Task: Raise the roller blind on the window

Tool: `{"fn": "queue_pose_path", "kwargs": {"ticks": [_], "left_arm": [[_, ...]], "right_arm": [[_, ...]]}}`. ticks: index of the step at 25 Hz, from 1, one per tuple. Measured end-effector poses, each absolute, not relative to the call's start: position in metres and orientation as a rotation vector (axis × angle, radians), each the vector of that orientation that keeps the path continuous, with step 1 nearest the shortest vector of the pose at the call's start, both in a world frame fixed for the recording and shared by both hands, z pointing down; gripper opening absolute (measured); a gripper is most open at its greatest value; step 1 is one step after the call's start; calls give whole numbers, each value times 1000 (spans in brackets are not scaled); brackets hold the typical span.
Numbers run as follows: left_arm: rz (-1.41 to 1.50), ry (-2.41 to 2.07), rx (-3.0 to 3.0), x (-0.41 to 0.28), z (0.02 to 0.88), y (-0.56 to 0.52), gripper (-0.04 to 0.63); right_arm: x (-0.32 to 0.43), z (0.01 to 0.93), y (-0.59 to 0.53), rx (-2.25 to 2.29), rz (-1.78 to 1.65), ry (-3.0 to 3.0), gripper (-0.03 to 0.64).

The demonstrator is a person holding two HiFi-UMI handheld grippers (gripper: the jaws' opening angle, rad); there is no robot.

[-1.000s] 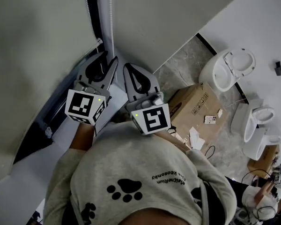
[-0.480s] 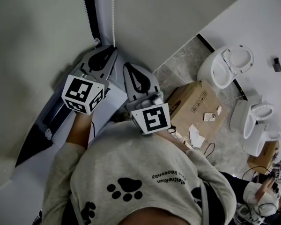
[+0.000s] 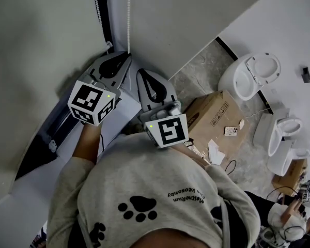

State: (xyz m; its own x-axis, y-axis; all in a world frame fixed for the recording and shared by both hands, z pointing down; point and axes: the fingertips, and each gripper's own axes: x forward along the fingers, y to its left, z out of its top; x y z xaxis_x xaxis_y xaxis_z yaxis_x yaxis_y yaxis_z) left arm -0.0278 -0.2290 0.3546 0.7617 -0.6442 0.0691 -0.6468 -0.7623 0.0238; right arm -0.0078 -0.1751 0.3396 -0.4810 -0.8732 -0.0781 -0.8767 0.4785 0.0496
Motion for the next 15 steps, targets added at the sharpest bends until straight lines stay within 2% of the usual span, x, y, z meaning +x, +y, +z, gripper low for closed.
{"fn": "queue_pose_path", "kwargs": {"ticks": [5,7,8,10,12,15], "left_arm": [[64,-1090,2905,-29,347,-234,28],[77,-1088,2908,-28,346,-237,87],[80,-1088,2908,-27,346,-239,89],[83,-1095,2907,-26,346,-241,80],[87,-1099,2906,-25,348,-242,14],[83,-1083,2906,-23,349,-239,11]], "right_arm": [[-6,334,-175,-1565,140,2656,9],[-5,332,-174,-1561,140,2650,9],[-5,332,-173,-1559,138,2649,9],[-5,333,-172,-1559,137,2649,9],[-2,334,-170,-1562,138,2648,10],[2,337,-169,-1569,140,2653,9]]}}
